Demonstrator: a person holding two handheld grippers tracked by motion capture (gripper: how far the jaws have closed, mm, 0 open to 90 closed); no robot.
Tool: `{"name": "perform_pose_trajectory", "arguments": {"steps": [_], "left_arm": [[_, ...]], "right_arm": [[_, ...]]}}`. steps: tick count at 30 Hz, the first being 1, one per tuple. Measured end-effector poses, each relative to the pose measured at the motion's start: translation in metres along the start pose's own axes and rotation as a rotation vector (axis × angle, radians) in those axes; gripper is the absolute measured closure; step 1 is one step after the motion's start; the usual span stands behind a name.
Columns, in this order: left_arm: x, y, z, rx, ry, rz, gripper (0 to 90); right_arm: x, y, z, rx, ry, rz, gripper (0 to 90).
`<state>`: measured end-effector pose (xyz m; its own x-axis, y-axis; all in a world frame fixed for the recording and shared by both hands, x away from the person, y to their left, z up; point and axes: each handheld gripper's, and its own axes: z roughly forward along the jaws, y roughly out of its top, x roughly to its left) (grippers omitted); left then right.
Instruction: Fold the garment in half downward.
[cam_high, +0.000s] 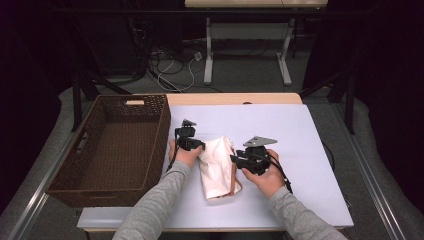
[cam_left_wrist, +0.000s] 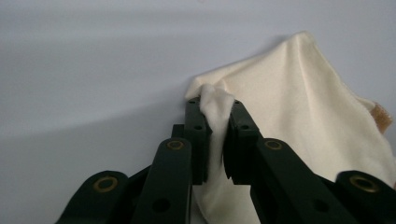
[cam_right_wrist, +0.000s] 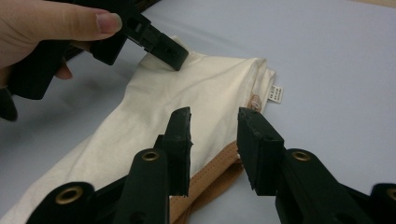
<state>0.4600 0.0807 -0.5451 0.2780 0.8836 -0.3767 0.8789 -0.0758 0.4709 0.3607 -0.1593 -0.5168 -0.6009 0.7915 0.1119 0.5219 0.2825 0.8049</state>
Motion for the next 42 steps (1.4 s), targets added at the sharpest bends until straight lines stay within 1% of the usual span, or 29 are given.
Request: {"name": "perform_pose_trajectory", "arguments": {"steps": [2,3,5,7,8,9,10,11,12,14,15,17,18,23,25,26,28,30,32,35,36,37,39,40,42], "left_arm": [[0.000,0.002,0.000,0.012,-0.004,0.007,83.3],[-0.001,0.003,-0.001,0.012,-0.002,0.008,83.7],[-0.002,0.005,-0.001,0.020,-0.004,0.017,83.9],[-0.002,0.008,-0.002,0.017,-0.007,0.015,84.1],[-0.002,0.010,-0.002,0.017,-0.009,0.021,84.2],[-0.002,0.010,-0.002,0.017,-0.009,0.021,84.2],[-0.002,0.013,-0.003,0.018,-0.010,0.022,84.2],[-0.003,0.014,-0.003,0.015,-0.008,0.018,84.3],[-0.003,0.015,-0.003,0.018,-0.002,0.030,84.3],[-0.003,0.017,-0.003,0.016,-0.007,0.020,84.3],[-0.003,0.018,-0.003,0.020,-0.006,0.028,84.3],[-0.003,0.020,-0.002,0.017,-0.004,0.028,84.3],[-0.003,0.021,-0.002,0.014,-0.009,0.026,84.3],[-0.002,0.025,-0.003,0.015,-0.010,0.042,84.4],[-0.002,0.026,-0.003,0.009,-0.012,0.035,84.4],[0.000,0.027,-0.004,0.012,-0.013,0.041,84.4],[0.001,0.028,-0.004,0.006,-0.011,0.035,84.4],[0.003,0.029,-0.005,0.002,-0.002,0.041,84.4],[0.005,0.030,-0.005,0.000,-0.006,0.037,84.3],[0.006,0.031,-0.003,-0.002,-0.006,0.046,84.4],[0.007,0.031,-0.002,-0.001,-0.005,0.050,84.4],[0.008,0.031,-0.002,0.001,-0.003,0.057,84.4],[0.008,0.031,0.000,0.003,-0.005,0.056,84.4],[0.008,0.032,0.000,0.002,-0.007,0.054,84.4],[0.009,0.032,-0.001,0.000,-0.012,0.052,84.4]], "right_arm": [[0.001,0.000,0.000,0.000,0.014,-0.016,64.1],[0.001,0.000,0.001,-0.006,0.010,-0.042,63.6],[0.004,0.000,0.000,-0.007,0.009,-0.070,61.9],[0.006,0.000,0.000,-0.006,0.023,-0.090,60.8],[0.007,0.000,0.001,-0.005,0.034,-0.095,59.5],[0.007,0.000,0.001,-0.005,0.034,-0.095,59.5],[0.009,0.000,0.000,-0.016,0.063,-0.114,58.1],[0.010,0.000,0.000,-0.014,0.066,-0.119,57.7],[0.011,0.000,0.000,-0.018,0.064,-0.128,56.2],[0.012,0.000,-0.001,-0.028,0.081,-0.143,53.4],[0.013,0.001,-0.001,-0.037,0.082,-0.157,51.1],[0.015,0.001,0.000,-0.024,0.079,-0.180,49.2],[0.015,0.002,0.001,-0.013,0.086,-0.198,48.6],[0.021,0.006,0.003,0.009,0.111,-0.240,46.9],[0.024,0.007,0.004,0.022,0.123,-0.264,46.5],[0.026,0.008,0.004,0.023,0.131,-0.277,45.5],[0.030,0.009,0.006,0.045,0.139,-0.301,42.2],[0.034,0.010,0.006,0.063,0.147,-0.319,39.6],[0.038,0.011,0.006,0.048,0.138,-0.367,38.4],[0.043,0.014,0.006,0.038,0.151,-0.397,37.0],[0.045,0.015,0.006,0.038,0.153,-0.398,36.5],[0.047,0.015,0.006,0.050,0.149,-0.402,36.1],[0.050,0.016,0.006,0.065,0.150,-0.415,34.1],[0.051,0.016,0.006,0.072,0.137,-0.414,33.3],[0.052,0.016,0.008,0.096,0.128,-0.433,31.3]]}}
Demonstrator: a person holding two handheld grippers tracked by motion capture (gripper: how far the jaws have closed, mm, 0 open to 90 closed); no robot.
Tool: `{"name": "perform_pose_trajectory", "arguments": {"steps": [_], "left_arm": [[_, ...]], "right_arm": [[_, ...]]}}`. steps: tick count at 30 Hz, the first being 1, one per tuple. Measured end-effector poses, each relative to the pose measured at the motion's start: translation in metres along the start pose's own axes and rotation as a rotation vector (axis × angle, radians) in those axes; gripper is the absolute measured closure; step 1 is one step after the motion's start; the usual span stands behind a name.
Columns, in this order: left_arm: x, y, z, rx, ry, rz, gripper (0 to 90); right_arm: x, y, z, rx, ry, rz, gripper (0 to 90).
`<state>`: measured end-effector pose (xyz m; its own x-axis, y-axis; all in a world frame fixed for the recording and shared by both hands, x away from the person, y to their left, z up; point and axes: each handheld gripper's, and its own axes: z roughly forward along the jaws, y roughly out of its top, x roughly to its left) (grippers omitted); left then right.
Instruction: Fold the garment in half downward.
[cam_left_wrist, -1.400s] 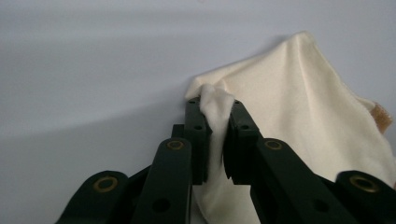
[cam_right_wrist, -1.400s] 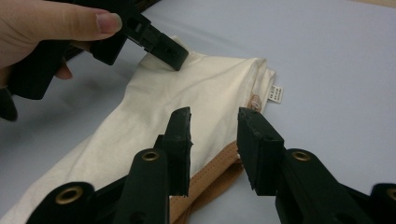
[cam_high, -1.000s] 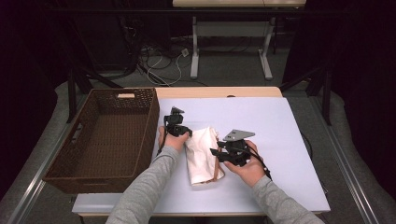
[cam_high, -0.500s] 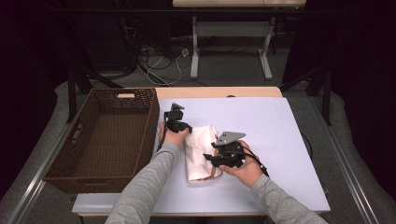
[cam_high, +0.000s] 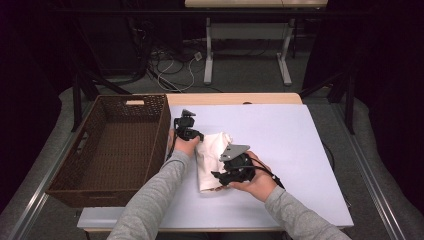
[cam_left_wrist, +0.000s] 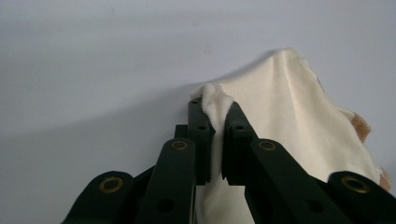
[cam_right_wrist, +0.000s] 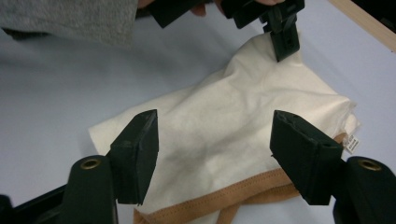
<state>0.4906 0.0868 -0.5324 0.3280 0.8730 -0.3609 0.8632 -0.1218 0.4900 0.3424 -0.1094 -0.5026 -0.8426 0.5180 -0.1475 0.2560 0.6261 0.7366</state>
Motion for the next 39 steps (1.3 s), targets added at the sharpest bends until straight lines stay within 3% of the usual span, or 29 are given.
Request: {"name": "perform_pose_trajectory", "arguments": {"steps": [5,9,14,29,39], "left_arm": [[0.004,0.003,-0.003,0.000,-0.006,0.000,84.4],[0.005,0.005,-0.002,0.003,0.007,0.003,84.4],[0.006,0.007,-0.001,-0.003,0.034,0.005,84.4],[0.008,0.008,-0.012,-0.036,0.031,0.014,84.4],[0.008,0.008,-0.011,-0.041,0.040,0.023,84.4]], "right_arm": [[0.003,0.002,0.004,0.048,0.001,-0.094,26.9],[0.006,0.004,0.006,0.056,-0.005,-0.138,24.3],[0.008,0.008,0.008,0.078,-0.003,-0.179,22.4],[0.021,0.019,0.016,0.138,0.028,-0.313,15.9],[0.028,0.028,0.013,0.147,0.012,-0.361,15.3]]}}
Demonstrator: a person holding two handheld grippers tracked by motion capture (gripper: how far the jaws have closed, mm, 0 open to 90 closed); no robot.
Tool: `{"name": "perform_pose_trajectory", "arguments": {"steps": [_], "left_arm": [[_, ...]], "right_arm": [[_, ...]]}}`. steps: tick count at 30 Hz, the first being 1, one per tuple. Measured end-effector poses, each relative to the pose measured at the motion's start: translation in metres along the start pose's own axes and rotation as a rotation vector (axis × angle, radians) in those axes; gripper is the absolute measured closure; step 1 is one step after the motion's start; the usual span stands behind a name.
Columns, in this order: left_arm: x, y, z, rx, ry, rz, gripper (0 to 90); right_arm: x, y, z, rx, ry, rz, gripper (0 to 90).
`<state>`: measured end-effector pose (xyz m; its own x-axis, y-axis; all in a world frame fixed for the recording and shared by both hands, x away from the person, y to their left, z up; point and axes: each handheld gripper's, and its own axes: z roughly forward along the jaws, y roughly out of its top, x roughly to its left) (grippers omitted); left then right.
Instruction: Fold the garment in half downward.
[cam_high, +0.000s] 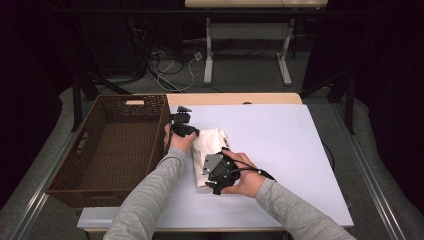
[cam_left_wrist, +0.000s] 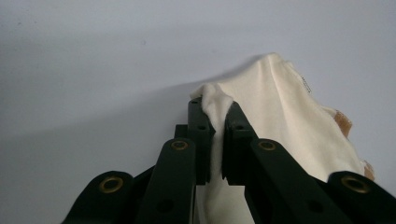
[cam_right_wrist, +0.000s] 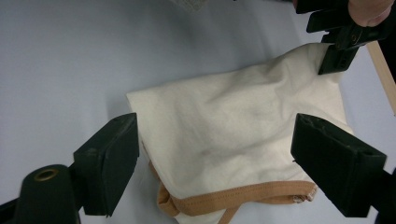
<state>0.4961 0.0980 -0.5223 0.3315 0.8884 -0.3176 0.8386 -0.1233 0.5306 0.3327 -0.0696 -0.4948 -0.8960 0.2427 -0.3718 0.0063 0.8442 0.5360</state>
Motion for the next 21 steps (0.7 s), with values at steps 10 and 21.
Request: {"name": "perform_pose_trajectory", "arguments": {"steps": [10,21], "left_arm": [[0.0006,0.0003,0.0003,-0.004,0.000,-0.001,84.5],[-0.0013,0.0000,-0.0011,-0.008,0.000,0.007,84.5]], "right_arm": [[0.0049,-0.0001,0.0042,0.020,0.026,-0.043,14.6],[0.0076,0.0007,0.0042,0.032,0.027,-0.079,23.2]]}}
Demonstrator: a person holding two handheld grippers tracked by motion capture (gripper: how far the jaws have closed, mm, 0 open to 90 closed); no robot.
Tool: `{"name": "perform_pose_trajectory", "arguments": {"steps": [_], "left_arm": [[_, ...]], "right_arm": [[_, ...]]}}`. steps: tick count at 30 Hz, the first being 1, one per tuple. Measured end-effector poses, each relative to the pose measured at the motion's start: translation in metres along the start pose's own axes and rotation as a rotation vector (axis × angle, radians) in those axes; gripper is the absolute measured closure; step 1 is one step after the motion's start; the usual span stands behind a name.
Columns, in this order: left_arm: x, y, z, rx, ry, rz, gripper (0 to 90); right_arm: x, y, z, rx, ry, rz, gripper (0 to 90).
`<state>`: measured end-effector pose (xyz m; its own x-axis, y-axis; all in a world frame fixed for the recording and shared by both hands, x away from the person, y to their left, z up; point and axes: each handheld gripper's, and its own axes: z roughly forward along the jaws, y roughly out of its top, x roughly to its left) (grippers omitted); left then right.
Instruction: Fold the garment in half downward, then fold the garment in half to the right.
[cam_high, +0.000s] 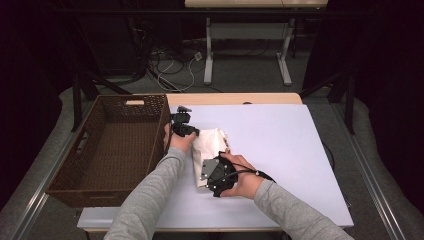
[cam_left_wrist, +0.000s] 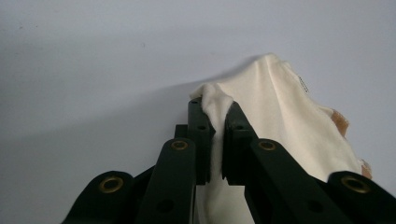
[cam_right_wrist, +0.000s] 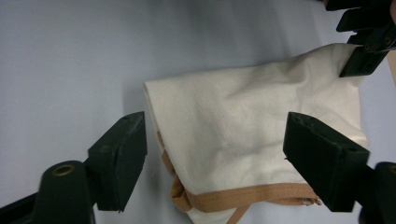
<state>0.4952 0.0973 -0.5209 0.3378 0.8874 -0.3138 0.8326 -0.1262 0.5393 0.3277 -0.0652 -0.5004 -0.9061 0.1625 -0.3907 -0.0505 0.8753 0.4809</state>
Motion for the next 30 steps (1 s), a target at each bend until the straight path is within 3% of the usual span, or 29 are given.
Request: {"name": "perform_pose_trajectory", "arguments": {"steps": [8,17,19,22,30], "left_arm": [[0.000,0.000,0.001,0.003,0.004,0.000,84.4],[-0.001,0.000,0.002,0.002,0.003,0.000,84.4],[0.000,0.000,0.003,0.004,0.004,0.001,84.5],[0.000,0.000,0.002,0.002,0.002,0.000,84.4],[-0.001,0.000,0.003,0.003,0.005,0.000,84.5]], "right_arm": [[0.001,0.000,0.002,-0.002,0.011,-0.032,29.6],[0.006,-0.004,0.006,0.007,0.061,-0.077,41.0],[0.008,-0.004,0.008,0.019,0.066,-0.081,42.1],[0.010,-0.006,0.011,0.026,0.110,-0.048,44.2],[0.012,-0.008,0.019,0.052,0.092,-0.098,49.9]]}}
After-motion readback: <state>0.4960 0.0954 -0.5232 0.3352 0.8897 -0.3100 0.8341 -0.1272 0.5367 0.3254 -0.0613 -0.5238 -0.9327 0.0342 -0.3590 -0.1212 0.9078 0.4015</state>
